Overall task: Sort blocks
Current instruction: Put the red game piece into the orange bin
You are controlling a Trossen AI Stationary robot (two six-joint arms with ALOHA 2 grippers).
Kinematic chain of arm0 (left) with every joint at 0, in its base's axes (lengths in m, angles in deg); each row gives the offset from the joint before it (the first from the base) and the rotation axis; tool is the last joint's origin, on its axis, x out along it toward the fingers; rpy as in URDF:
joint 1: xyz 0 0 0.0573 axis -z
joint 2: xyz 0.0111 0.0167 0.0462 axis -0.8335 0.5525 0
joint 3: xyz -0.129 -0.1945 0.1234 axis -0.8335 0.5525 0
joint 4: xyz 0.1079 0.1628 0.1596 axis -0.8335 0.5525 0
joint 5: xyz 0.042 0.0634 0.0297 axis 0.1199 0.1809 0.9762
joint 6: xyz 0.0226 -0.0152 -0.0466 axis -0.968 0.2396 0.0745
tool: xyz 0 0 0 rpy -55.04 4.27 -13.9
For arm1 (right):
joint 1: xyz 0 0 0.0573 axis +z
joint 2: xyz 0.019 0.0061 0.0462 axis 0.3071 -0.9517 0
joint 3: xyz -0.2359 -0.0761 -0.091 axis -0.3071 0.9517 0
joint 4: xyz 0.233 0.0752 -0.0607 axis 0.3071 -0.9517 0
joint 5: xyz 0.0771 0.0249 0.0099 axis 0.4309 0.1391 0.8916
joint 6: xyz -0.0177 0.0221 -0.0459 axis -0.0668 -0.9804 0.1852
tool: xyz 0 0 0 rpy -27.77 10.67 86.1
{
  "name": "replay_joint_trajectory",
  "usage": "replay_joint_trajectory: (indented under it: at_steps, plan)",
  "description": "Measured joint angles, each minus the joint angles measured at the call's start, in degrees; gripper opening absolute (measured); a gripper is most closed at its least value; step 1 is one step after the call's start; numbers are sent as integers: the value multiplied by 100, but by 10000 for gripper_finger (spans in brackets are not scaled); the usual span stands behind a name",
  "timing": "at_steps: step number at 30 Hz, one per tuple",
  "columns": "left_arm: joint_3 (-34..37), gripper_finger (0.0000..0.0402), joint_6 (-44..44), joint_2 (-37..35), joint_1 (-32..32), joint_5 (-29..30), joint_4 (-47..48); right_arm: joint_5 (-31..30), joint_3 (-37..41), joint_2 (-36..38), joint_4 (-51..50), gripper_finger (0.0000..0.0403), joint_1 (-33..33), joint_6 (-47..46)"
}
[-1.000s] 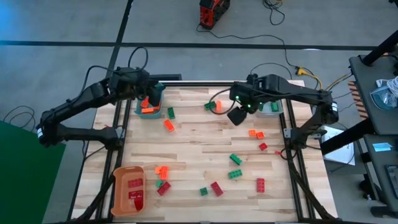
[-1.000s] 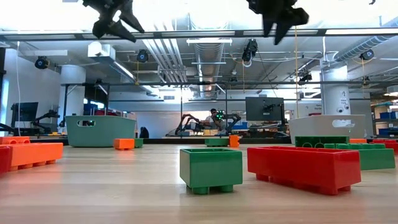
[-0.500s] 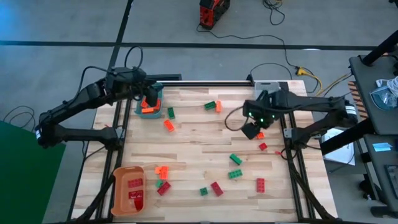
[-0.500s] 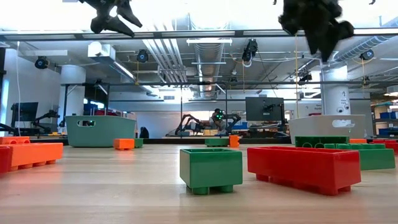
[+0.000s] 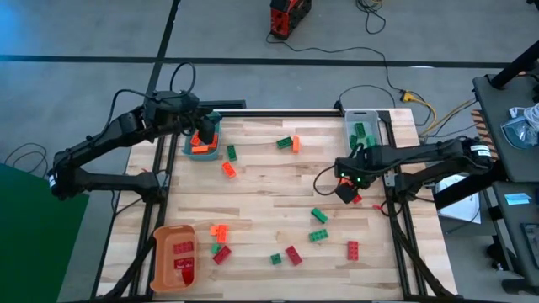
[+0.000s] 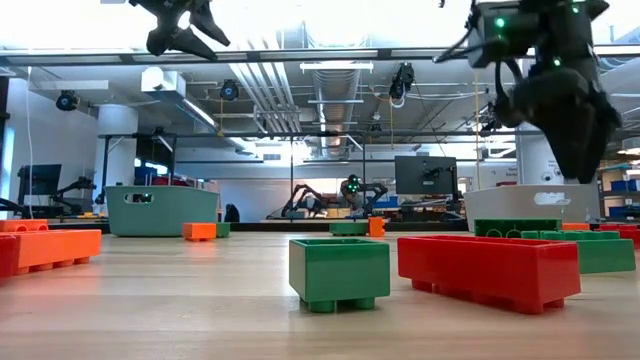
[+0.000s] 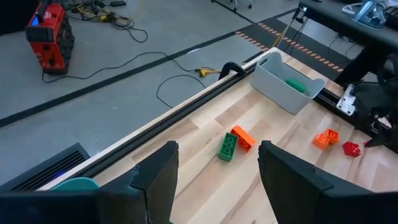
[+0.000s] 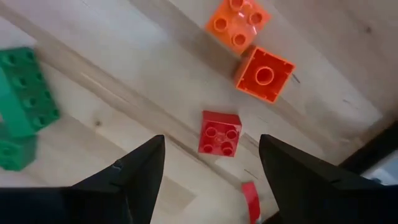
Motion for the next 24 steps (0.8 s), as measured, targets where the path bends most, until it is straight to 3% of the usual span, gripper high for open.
replay_joint_trajectory:
  at_steps: [24]
  plan:
    - [0,198,151,0,0,0,-42,-37,1371,-181,1370,259,576,-854]
